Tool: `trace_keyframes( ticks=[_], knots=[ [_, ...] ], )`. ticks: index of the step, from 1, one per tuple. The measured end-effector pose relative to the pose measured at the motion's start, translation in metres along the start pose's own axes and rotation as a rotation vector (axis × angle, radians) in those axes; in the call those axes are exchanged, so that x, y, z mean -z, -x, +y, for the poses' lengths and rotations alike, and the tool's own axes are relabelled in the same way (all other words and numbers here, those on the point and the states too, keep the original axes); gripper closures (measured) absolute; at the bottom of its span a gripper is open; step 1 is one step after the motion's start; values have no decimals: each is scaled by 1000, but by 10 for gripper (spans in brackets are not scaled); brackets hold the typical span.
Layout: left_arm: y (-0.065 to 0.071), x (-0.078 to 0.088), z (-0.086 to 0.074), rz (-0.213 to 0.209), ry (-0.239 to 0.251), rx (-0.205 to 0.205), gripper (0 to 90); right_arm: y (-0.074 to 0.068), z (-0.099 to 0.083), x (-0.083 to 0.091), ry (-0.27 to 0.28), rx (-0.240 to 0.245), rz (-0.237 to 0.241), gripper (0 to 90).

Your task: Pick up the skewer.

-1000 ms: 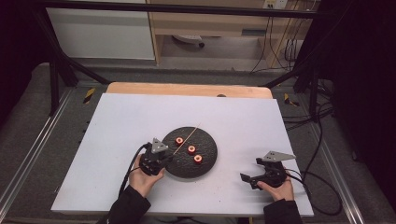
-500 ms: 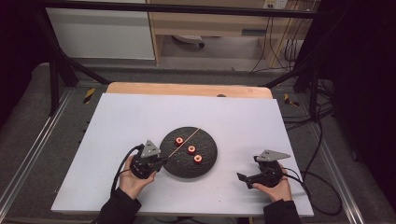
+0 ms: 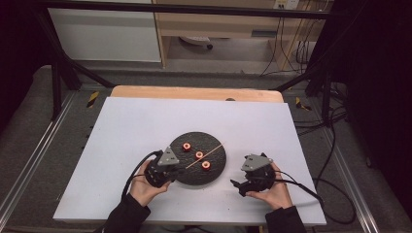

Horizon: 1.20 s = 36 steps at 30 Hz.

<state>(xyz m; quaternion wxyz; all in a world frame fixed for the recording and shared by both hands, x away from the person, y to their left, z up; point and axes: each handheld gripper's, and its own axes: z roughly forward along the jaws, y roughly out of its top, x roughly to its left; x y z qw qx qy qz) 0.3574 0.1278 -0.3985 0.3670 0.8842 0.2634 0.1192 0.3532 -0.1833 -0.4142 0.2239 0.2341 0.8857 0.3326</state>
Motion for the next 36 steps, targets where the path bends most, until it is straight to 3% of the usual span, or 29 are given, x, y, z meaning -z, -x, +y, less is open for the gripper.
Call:
trace_keyframes(
  ticks=[8,14,19,26,28,29,32,35,36],
  knots=[
    [13,-12,12,-42,-32,-48,884,-11,21,-3,15,130,-5,146],
    [19,-19,18,-68,-59,-77,884,-19,30,-8,9,238,8,243],
    [24,-22,22,-90,-76,-101,885,-25,32,-15,-15,378,26,314],
    [30,-26,25,-110,-93,-126,884,-27,31,-19,-31,464,5,408],
    [31,-27,26,-113,-95,-136,884,-28,31,-20,-32,516,18,461],
    [31,-28,26,-116,-98,-139,884,-28,31,-20,-32,516,18,461],
    [33,-30,27,-119,-104,-147,884,-31,29,-21,-39,600,27,556],
    [35,-31,28,-127,-109,-155,884,-32,28,-22,-44,633,30,596],
    [36,-32,28,-128,-112,-158,884,-33,27,-22,-43,662,25,650]
  ],
)
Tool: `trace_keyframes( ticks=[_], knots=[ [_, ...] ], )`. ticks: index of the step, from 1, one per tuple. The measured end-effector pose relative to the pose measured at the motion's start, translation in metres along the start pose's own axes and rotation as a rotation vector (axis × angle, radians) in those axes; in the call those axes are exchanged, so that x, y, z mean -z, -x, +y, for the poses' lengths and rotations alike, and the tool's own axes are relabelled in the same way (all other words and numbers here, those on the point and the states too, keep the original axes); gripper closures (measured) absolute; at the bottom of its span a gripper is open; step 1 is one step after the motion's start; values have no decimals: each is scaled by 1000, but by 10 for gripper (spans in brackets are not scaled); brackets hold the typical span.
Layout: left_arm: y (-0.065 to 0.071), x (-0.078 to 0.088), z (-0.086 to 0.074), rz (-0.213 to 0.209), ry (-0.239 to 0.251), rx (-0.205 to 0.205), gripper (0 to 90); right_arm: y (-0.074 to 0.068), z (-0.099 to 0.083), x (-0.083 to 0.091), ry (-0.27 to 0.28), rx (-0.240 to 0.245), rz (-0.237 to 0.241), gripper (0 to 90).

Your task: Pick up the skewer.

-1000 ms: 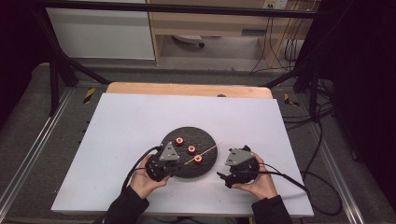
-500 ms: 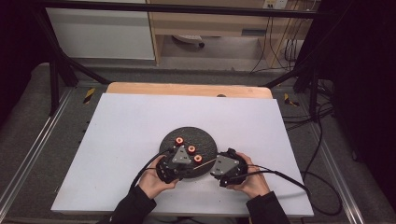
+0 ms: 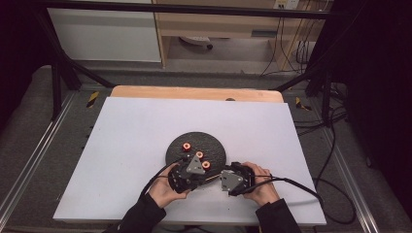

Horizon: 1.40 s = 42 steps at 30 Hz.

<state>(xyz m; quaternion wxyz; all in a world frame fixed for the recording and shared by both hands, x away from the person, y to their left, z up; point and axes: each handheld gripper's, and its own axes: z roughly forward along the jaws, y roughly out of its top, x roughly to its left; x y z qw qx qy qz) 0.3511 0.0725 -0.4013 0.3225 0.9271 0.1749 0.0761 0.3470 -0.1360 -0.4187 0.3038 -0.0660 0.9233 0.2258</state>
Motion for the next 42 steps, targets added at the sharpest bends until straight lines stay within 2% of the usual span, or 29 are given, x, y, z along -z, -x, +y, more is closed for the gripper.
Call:
trace_keyframes(
  ticks=[3,4,7,9,10,15,16,17,20,21,24,28,32,35,37,41,42],
  knots=[
    [2,-3,2,-8,-4,-10,884,-1,0,-1,2,45,-7,720],
    [2,-3,2,-8,-4,-10,884,-1,0,-1,2,45,-7,720],
    [3,-4,3,-10,-8,-18,884,-3,0,-2,-15,98,-19,803],
    [3,-4,3,-14,-5,-13,884,-4,0,-2,-14,121,-8,839],
    [2,-4,3,-15,-7,-14,884,-4,0,-2,-14,121,-8,839],
    [1,-4,3,-24,-15,-17,883,-7,0,-1,-28,201,-4,880],
    [1,-4,3,-27,-14,-13,883,-7,0,-1,-28,201,-4,880],
    [1,-4,4,-30,-20,-14,879,-7,2,0,-38,230,-6,884],
    [-3,-3,6,-40,-64,-13,825,-6,4,1,-49,262,-15,887],
    [-3,-3,6,-40,-64,-13,799,-6,4,1,-49,262,-15,887],
    [-5,-3,9,-45,-113,-14,782,-5,7,3,-47,276,-26,887],
    [-9,-5,13,-59,-173,-8,802,-4,13,3,-82,345,-32,887],
    [-8,-9,15,-69,-224,-2,837,-5,15,3,-101,370,-33,887],
    [-8,-12,16,-69,-242,0,872,-4,17,2,-108,395,-34,886],
    [-6,-13,17,-53,-260,-3,878,-5,19,2,-114,416,-41,886],
    [-4,-13,17,-37,-266,5,884,-4,20,3,-113,410,-41,882],
    [-4,-12,16,-33,-259,7,884,-4,19,3,-111,395,-45,876]
  ],
)
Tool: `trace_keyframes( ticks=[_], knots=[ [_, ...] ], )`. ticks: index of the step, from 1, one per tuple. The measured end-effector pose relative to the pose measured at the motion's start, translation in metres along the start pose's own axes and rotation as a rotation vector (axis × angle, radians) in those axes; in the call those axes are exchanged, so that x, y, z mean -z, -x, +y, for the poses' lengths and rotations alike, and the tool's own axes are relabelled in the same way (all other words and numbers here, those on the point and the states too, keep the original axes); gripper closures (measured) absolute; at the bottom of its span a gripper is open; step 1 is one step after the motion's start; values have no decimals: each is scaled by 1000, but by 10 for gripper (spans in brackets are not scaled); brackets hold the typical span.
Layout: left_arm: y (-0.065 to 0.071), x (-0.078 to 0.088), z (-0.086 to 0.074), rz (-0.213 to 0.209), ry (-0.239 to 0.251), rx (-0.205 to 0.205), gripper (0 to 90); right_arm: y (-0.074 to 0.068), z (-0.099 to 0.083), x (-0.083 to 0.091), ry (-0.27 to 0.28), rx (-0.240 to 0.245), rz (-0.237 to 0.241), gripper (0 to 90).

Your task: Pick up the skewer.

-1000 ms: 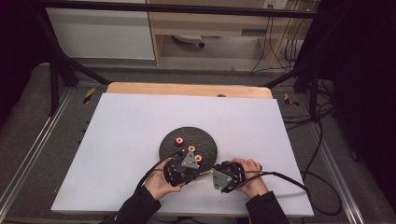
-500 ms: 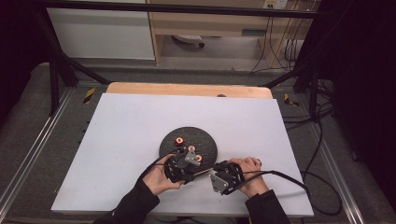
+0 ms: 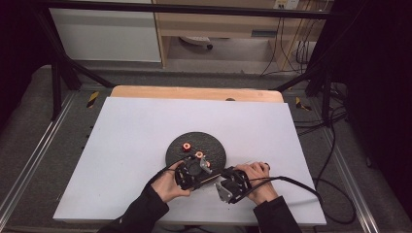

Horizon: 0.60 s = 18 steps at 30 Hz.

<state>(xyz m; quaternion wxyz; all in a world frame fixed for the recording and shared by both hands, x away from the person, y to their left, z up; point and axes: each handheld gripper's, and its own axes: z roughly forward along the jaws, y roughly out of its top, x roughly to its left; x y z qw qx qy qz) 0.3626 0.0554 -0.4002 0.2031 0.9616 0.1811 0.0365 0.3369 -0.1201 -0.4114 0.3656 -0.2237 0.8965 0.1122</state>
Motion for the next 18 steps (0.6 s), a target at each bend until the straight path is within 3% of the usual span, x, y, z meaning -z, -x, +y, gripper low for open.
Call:
trace_keyframes(
  ticks=[1,2,3,4,5,6,7,8,11,12,17,18],
  knots=[
    [0,0,-1,4,2,1,885,2,-1,0,12,-46,-3,823],
    [0,1,-2,9,3,0,885,2,-1,0,12,-46,-3,823],
    [1,2,-4,10,12,6,885,4,-2,0,18,-87,6,779],
    [0,3,-7,15,18,5,885,6,-5,1,16,-162,5,727],
    [0,4,-9,21,17,10,885,9,-10,2,16,-291,7,618],
    [-1,6,-12,30,20,11,885,9,-10,2,16,-291,7,618],
    [-2,8,-15,34,28,20,885,10,-15,3,23,-356,-5,564],
    [-6,12,-23,44,38,34,885,12,-24,6,42,-512,-20,474],
    [-9,15,-31,58,46,51,884,13,-37,12,101,-738,-30,370],
    [-11,17,-35,63,55,60,884,13,-37,12,101,-738,-30,370],
    [-14,26,-54,88,121,107,884,10,-55,17,182,-998,-15,238],
    [-14,27,-58,93,138,118,884,8,-59,15,185,-1077,9,194]
  ],
)
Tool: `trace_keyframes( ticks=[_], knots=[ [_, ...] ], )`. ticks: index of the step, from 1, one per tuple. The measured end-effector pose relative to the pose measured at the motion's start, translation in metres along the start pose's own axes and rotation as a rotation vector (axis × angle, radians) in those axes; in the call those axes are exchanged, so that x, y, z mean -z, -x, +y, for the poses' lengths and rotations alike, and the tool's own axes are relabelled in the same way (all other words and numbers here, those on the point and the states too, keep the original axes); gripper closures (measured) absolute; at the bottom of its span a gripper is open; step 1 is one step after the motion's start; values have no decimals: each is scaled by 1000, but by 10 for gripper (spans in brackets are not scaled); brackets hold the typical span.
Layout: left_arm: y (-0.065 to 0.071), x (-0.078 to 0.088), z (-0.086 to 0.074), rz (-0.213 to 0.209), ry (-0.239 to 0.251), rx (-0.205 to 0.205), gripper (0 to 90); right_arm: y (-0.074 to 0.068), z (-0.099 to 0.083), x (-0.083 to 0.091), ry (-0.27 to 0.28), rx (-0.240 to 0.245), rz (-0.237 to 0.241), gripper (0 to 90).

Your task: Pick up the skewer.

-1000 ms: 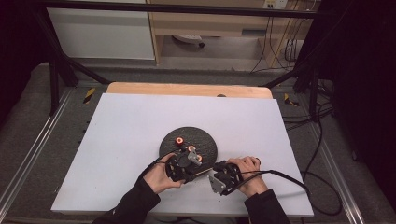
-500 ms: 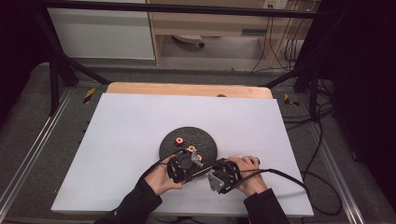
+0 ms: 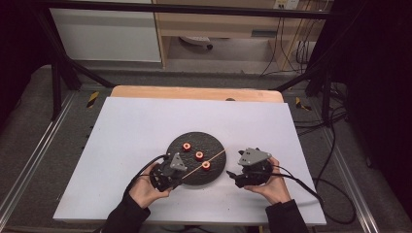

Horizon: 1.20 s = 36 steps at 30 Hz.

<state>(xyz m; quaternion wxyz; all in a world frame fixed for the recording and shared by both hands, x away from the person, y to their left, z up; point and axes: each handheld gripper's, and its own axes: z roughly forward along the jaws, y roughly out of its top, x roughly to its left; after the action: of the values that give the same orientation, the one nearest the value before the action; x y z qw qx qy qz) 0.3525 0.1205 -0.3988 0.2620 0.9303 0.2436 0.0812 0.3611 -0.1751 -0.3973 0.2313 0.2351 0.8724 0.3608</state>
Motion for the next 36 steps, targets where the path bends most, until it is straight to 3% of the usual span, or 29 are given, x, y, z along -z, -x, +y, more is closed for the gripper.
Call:
trace_keyframes(
  ticks=[1,2,4,5,13,16,22,36],
  knots=[
    [-1,2,-4,2,15,11,884,0,0,0,0,0,0,194],
    [-1,3,-8,7,36,24,883,3,-4,-3,-1,-70,9,157],
    [-2,7,-20,26,90,60,883,4,-6,-7,1,-125,25,121],
    [-2,7,-20,26,90,60,883,5,-7,-9,-6,-149,36,109],
    [-7,14,-53,67,224,156,883,1,-3,-21,36,-305,103,59],
    [-10,16,-62,79,259,188,883,1,-1,-24,34,-338,118,51],
    [-13,19,-73,87,304,215,883,-1,16,-33,-18,-328,125,37],
    [-16,22,-84,95,334,221,883,-7,56,-69,-151,-346,183,71]
  ],
)
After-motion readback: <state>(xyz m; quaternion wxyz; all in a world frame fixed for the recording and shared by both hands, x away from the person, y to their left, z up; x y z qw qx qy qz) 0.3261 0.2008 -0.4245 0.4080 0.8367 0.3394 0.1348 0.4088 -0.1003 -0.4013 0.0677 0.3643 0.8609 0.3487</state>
